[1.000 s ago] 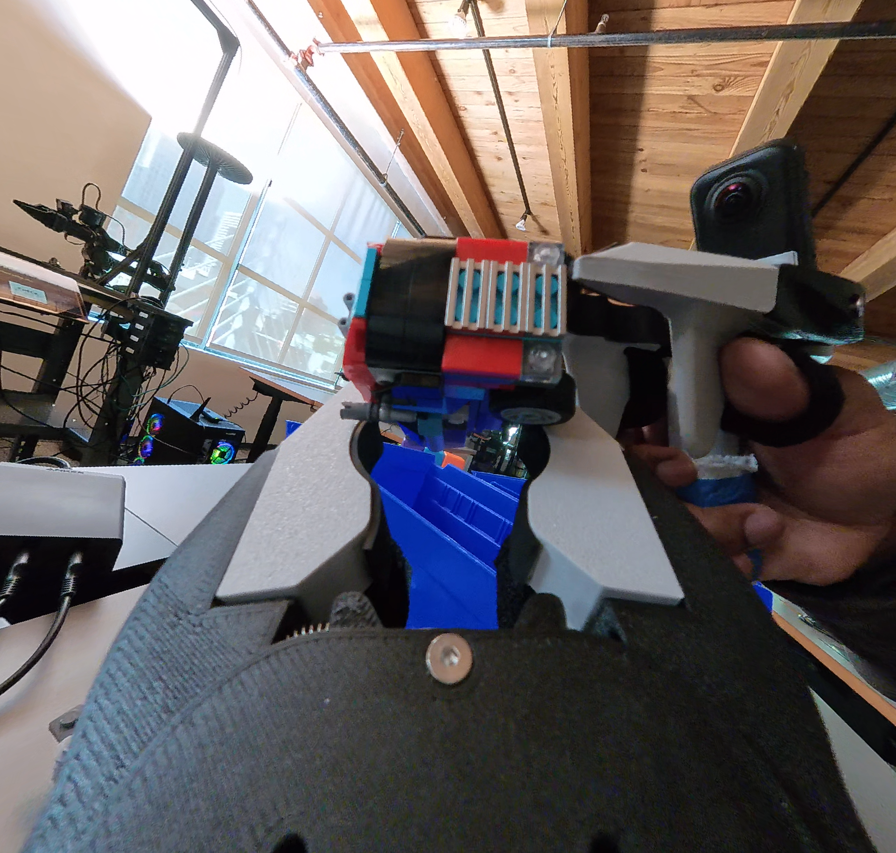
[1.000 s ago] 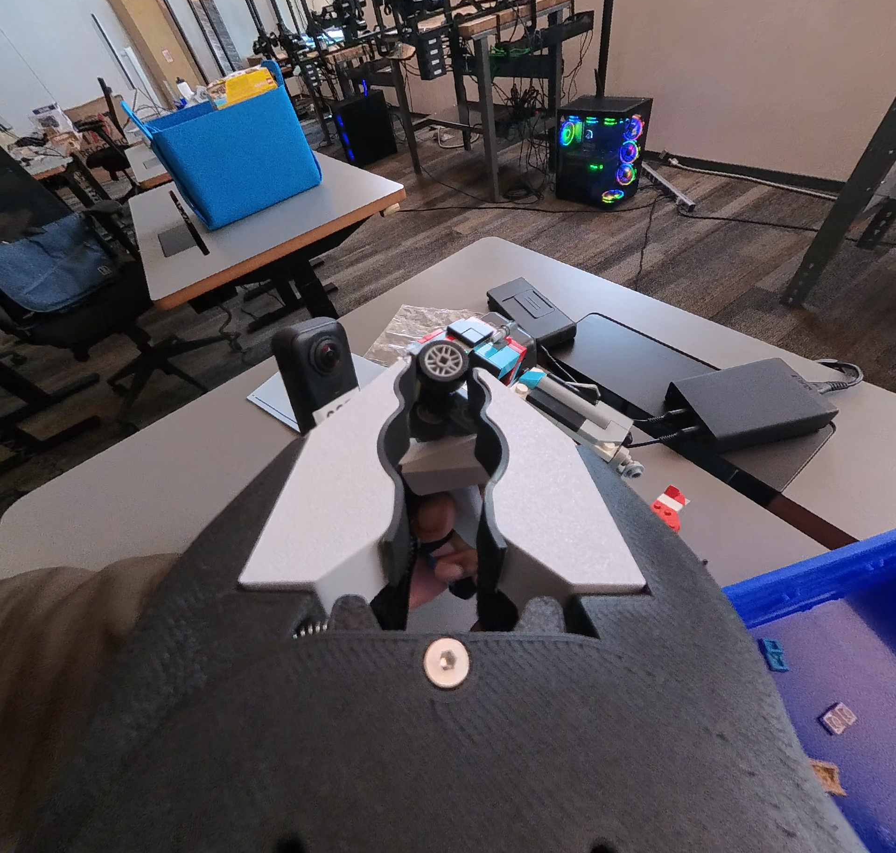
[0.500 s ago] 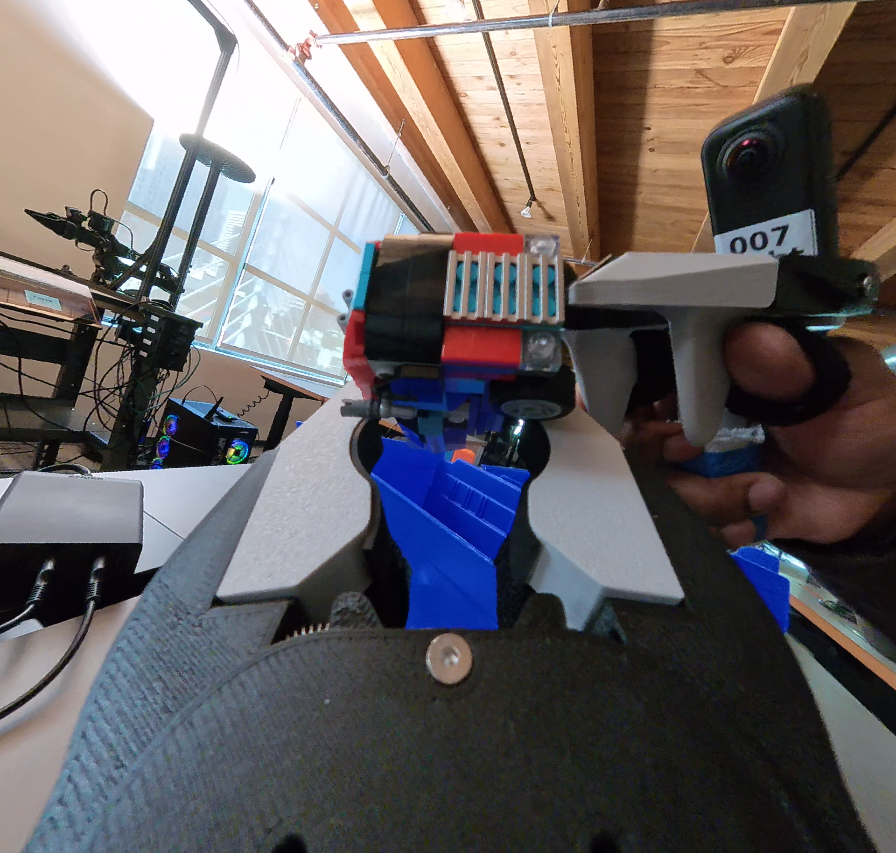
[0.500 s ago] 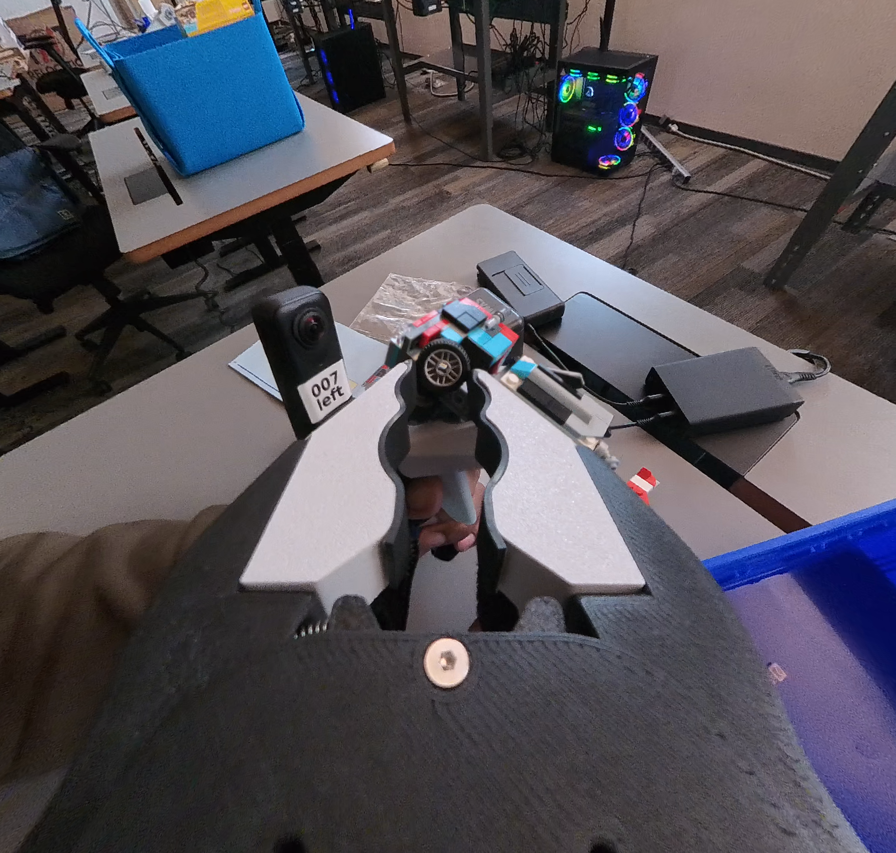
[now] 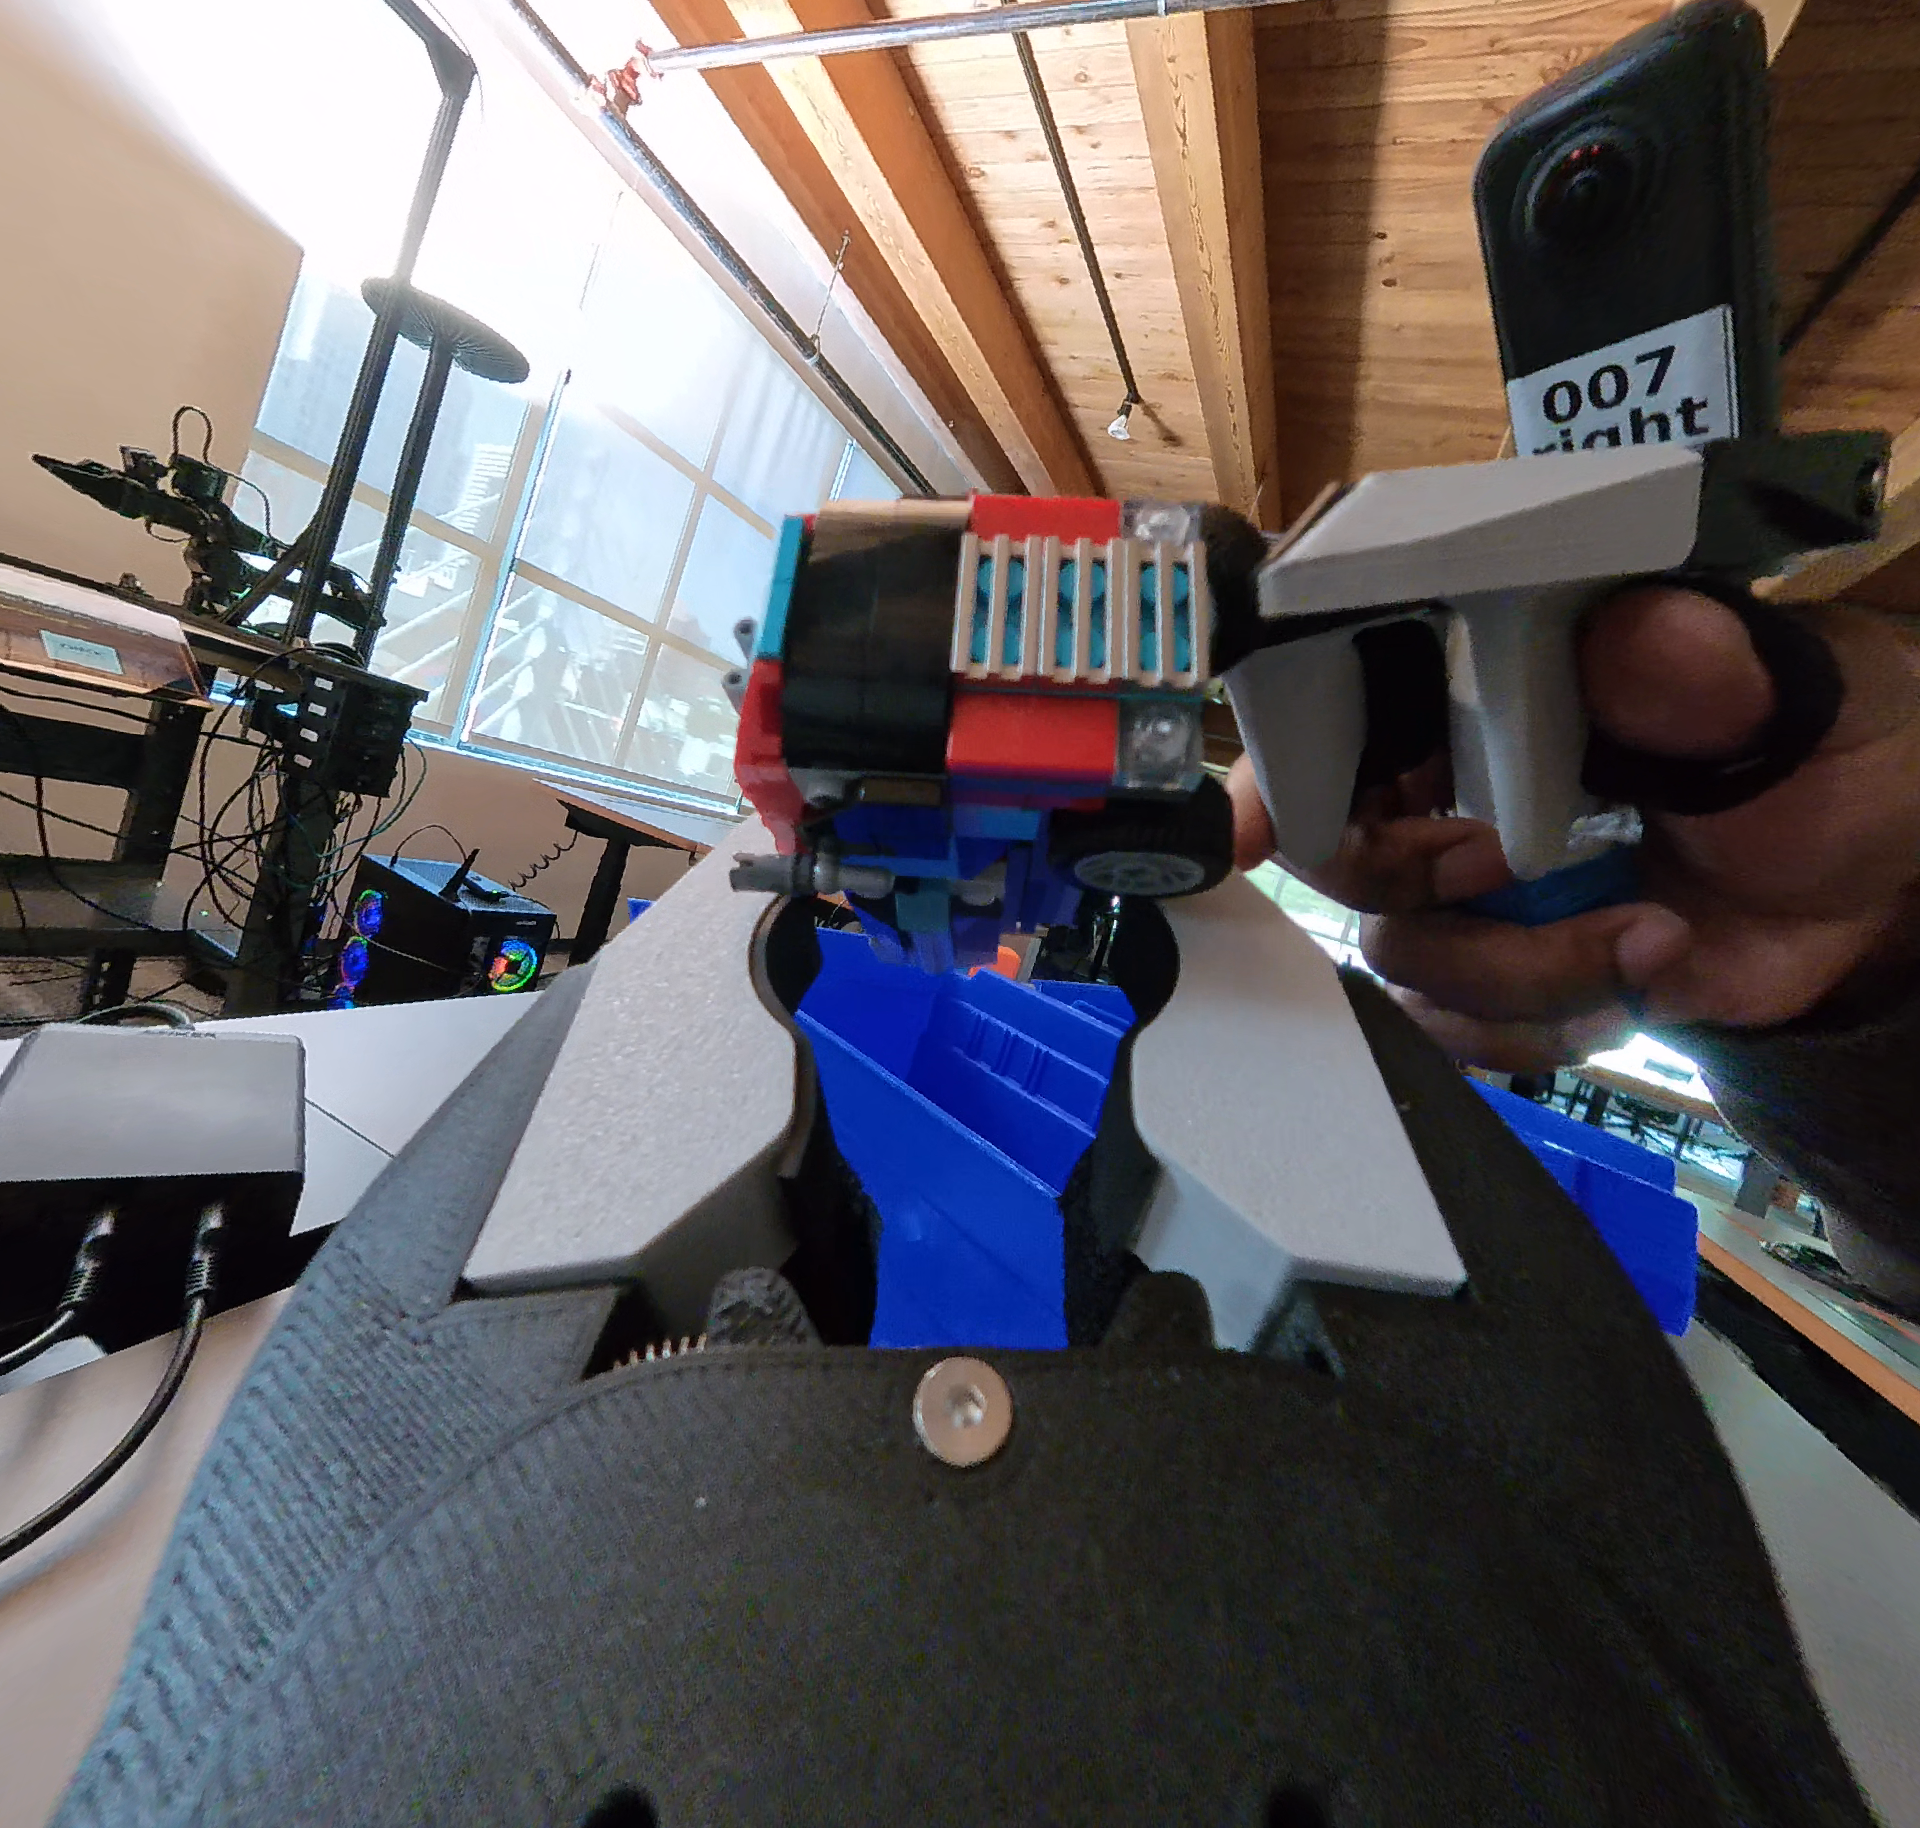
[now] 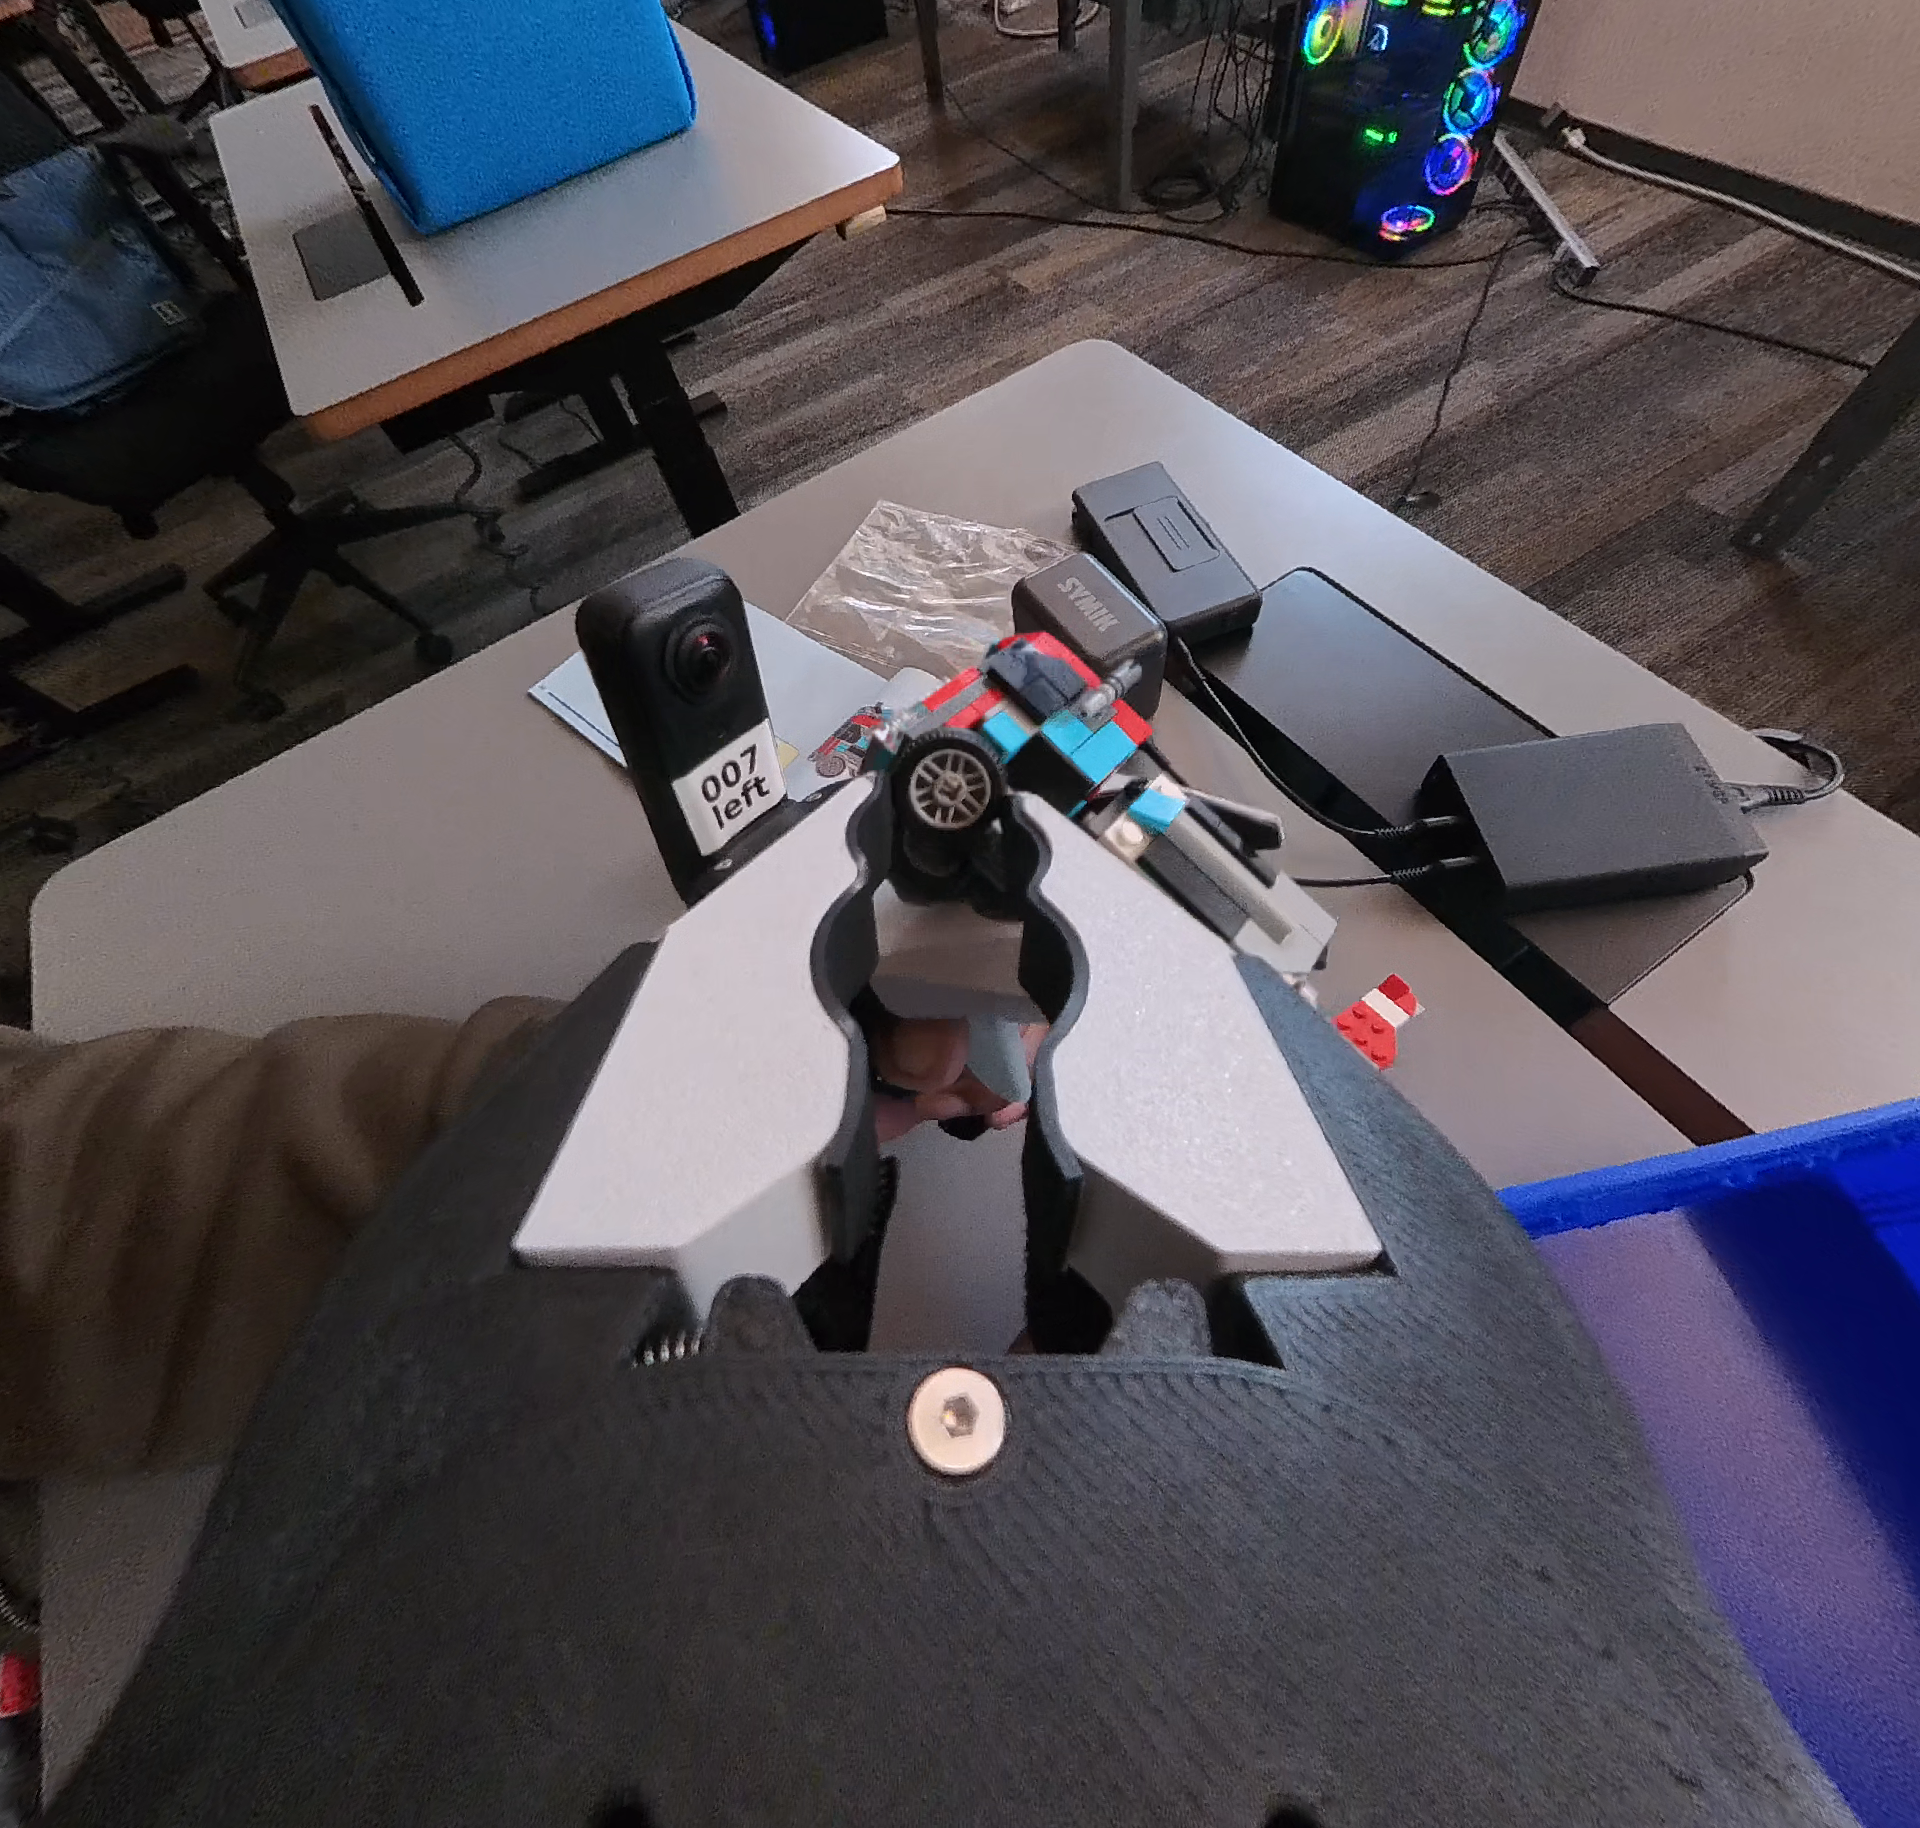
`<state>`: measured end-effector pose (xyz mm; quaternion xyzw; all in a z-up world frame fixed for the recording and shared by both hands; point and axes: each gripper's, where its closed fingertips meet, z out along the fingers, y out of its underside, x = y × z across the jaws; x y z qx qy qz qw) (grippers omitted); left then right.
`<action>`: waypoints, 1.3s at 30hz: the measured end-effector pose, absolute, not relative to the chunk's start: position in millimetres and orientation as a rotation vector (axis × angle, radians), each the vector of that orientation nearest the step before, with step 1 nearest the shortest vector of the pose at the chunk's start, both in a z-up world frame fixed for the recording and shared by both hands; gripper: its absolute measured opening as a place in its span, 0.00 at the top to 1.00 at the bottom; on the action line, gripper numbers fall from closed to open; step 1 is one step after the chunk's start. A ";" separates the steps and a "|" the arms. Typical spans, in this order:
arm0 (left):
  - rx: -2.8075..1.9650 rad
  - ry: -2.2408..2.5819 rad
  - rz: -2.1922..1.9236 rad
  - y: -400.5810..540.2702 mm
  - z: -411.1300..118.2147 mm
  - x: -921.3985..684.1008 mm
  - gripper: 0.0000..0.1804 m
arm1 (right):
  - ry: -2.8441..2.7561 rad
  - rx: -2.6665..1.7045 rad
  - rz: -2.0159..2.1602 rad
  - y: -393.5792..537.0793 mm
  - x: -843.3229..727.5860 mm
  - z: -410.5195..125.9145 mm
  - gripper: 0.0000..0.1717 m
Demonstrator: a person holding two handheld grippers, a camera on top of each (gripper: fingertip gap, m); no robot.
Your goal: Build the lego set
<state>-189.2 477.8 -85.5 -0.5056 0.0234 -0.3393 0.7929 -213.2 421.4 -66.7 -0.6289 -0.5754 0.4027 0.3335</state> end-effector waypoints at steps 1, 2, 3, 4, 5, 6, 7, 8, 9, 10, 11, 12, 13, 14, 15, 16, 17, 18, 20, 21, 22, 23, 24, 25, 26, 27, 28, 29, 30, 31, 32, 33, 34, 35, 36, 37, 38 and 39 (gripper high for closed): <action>-1.091 0.058 -0.724 477.9 -85.5 -187.8 0.70 | -1.504 -1.642 1.049 421.9 -212.8 -65.9 0.87; -1.090 0.059 -0.725 477.8 -85.2 -187.3 0.70 | -1.508 -1.643 1.047 422.0 -212.5 -65.4 0.87; -1.087 0.061 -0.728 477.5 -84.9 -187.0 0.69 | -1.513 -1.646 1.049 421.7 -212.2 -65.3 0.87; -1.088 0.062 -0.727 477.6 -85.0 -186.9 0.69 | -1.520 -1.651 1.050 421.3 -211.9 -66.2 0.87; -1.088 0.062 -0.727 477.5 -84.9 -187.0 0.69 | -1.528 -1.659 1.055 420.6 -211.6 -67.3 0.87; -1.084 0.063 -0.729 477.0 -84.4 -186.9 0.69 | -1.530 -1.667 1.068 420.0 -211.5 -67.4 0.87; -1.085 0.067 -0.729 476.8 -84.1 -186.3 0.69 | -1.527 -1.675 1.087 419.9 -211.5 -66.8 0.87; -1.086 0.070 -0.726 476.8 -84.1 -186.0 0.69 | -1.523 -1.684 1.106 419.9 -211.4 -66.2 0.87; -1.087 0.071 -0.726 476.8 -84.0 -185.8 0.69 | -1.522 -1.694 1.124 419.8 -211.2 -66.1 0.87; -1.089 0.074 -0.723 476.8 -84.2 -185.4 0.69 | -1.523 -1.703 1.139 419.7 -210.9 -66.1 0.87; -1.092 0.076 -0.720 477.0 -84.3 -185.2 0.69 | -1.527 -1.711 1.150 419.7 -210.5 -66.3 0.87; -1.093 0.079 -0.718 477.0 -84.4 -184.7 0.69 | -1.531 -1.718 1.160 419.7 -210.1 -66.2 0.87; -1.095 0.082 -0.716 477.1 -84.3 -184.3 0.69 | -1.536 -1.726 1.168 419.8 -209.6 -66.0 0.87; -1.096 0.084 -0.715 477.0 -84.3 -184.0 0.69 | -1.542 -1.731 1.174 419.8 -209.1 -65.9 0.88; -1.096 0.085 -0.716 477.0 -84.2 -183.5 0.69 | -1.549 -1.734 1.175 419.9 -208.8 -65.7 0.87; -1.097 0.087 -0.716 477.2 -84.4 -183.2 0.69 | -1.554 -1.737 1.174 420.0 -208.4 -65.8 0.87; -1.097 0.087 -0.716 477.2 -84.4 -183.0 0.70 | -1.559 -1.739 1.172 420.1 -208.2 -65.9 0.87; -1.094 0.088 -0.719 477.0 -84.0 -182.9 0.70 | -1.563 -1.739 1.171 419.9 -207.9 -65.8 0.87; -1.090 0.087 -0.720 476.5 -83.4 -183.2 0.69 | -1.574 -1.738 1.169 419.2 -207.3 -65.9 0.87; -1.088 0.085 -0.723 476.4 -83.4 -183.6 0.69 | -1.577 -1.738 1.168 419.2 -207.0 -65.9 0.87; -1.086 0.082 -0.726 476.3 -83.2 -184.1 0.70 | -1.579 -1.738 1.167 419.1 -206.6 -65.9 0.87; -1.084 0.081 -0.727 476.0 -83.0 -184.4 0.70 | -1.583 -1.738 1.165 419.1 -206.3 -66.1 0.87; -1.083 0.081 -0.727 475.8 -82.7 -184.4 0.70 | -1.588 -1.738 1.163 418.9 -205.9 -66.4 0.87; -1.082 0.083 -0.726 475.7 -82.6 -184.1 0.70 | -1.591 -1.739 1.162 418.8 -205.6 -66.4 0.87; -1.081 0.084 -0.726 475.5 -82.4 -183.8 0.70 | -1.593 -1.738 1.163 418.6 -205.5 -66.2 0.87; -1.081 0.085 -0.727 475.4 -82.4 -183.5 0.70 | -1.593 -1.737 1.162 418.7 -205.4 -65.8 0.87; -1.082 0.086 -0.726 475.5 -82.4 -183.2 0.70 | -1.594 -1.735 1.160 418.8 -205.4 -65.5 0.87; -1.082 0.086 -0.725 475.6 -82.6 -183.1 0.70 | -1.594 -1.732 1.157 419.0 -205.5 -65.1 0.87; -1.083 0.086 -0.724 475.6 -82.5 -183.2 0.70 | -1.593 -1.728 1.155 419.3 -205.6 -64.4 0.87; -1.082 0.086 -0.723 475.5 -82.5 -183.4 0.70 | -1.590 -1.721 1.155 419.6 -205.8 -63.4 0.87; -1.081 0.086 -0.723 475.3 -82.2 -183.4 0.70 | -1.587 -1.709 1.156 419.8 -206.2 -62.0 0.87; -1.080 0.086 -0.723 475.3 -82.0 -183.5 0.69 | -1.586 -1.699 1.156 420.0 -206.4 -61.1 0.87; -1.080 0.087 -0.722 475.2 -82.1 -183.5 0.69 | -1.587 -1.694 1.155 420.0 -206.6 -60.9 0.87; -1.082 0.086 -0.721 475.5 -82.3 -183.5 0.69 | -1.588 -1.694 1.157 420.0 -206.6 -61.1 0.87; -1.084 0.085 -0.721 475.8 -82.6 -183.7 0.69 | -1.586 -1.693 1.159 420.3 -206.8 -61.2 0.88; -1.084 0.083 -0.722 475.9 -82.7 -184.0 0.69 | -1.584 -1.691 1.163 420.4 -207.0 -61.4 0.88; -1.084 0.082 -0.721 475.9 -82.7 -184.4 0.69 | -1.581 -1.688 1.166 420.5 -207.3 -61.4 0.88; -1.084 0.081 -0.721 476.0 -82.8 -184.7 0.69 | -1.579 -1.685 1.169 420.6 -207.6 -61.4 0.88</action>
